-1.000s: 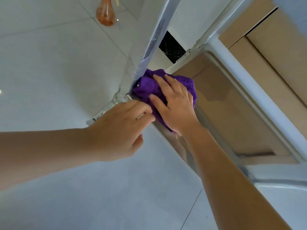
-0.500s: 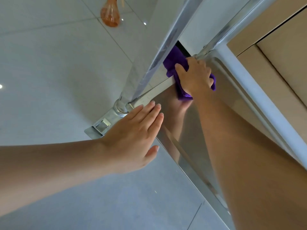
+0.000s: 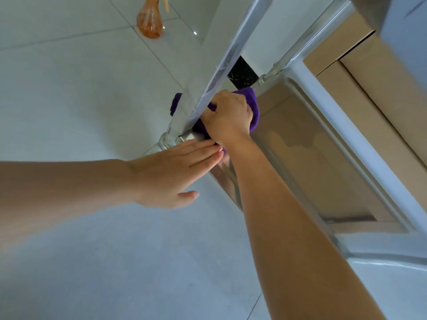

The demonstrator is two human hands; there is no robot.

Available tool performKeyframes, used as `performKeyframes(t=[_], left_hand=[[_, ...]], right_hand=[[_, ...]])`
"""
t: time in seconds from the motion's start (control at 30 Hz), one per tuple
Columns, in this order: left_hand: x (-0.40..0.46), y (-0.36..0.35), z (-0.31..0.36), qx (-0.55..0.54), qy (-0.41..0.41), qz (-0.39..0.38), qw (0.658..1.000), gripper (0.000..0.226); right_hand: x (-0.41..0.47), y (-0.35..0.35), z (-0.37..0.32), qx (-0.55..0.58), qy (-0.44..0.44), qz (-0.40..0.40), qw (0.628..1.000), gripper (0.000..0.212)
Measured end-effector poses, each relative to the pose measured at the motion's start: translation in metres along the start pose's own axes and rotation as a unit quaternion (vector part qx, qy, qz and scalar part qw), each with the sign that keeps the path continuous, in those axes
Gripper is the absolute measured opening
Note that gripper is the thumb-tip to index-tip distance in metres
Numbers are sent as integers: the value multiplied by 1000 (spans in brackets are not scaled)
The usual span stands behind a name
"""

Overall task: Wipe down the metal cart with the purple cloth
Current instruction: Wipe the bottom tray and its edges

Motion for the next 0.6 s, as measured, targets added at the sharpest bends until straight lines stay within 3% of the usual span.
performKeyframes(t=[0.2, 0.33, 0.43, 0.6], left_hand=[[-33, 35, -28, -51, -22, 45, 997, 36], [-40, 43, -31, -79, 64, 48, 994, 42], [-35, 46, -27, -114, 92, 43, 988, 36], [-30, 46, -15, -99, 143, 59, 983, 35]], right_hand=[[-20, -9, 5, 163, -3, 69, 984, 36], [-52, -16, -4, 184, -57, 114, 975, 66], [-77, -15, -7, 168, -59, 118, 977, 62], [-119, -23, -8, 30, -48, 119, 991, 40]])
Point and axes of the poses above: each hand's wrist, its own x-axis towards the middle knuckle, its own y-axis out of the back of the hand, z = x × y, the point moved 1 cm from there along x, towards the middle knuckle, and after that the axes turned 9 degrees about x, right-handed, at the moved point
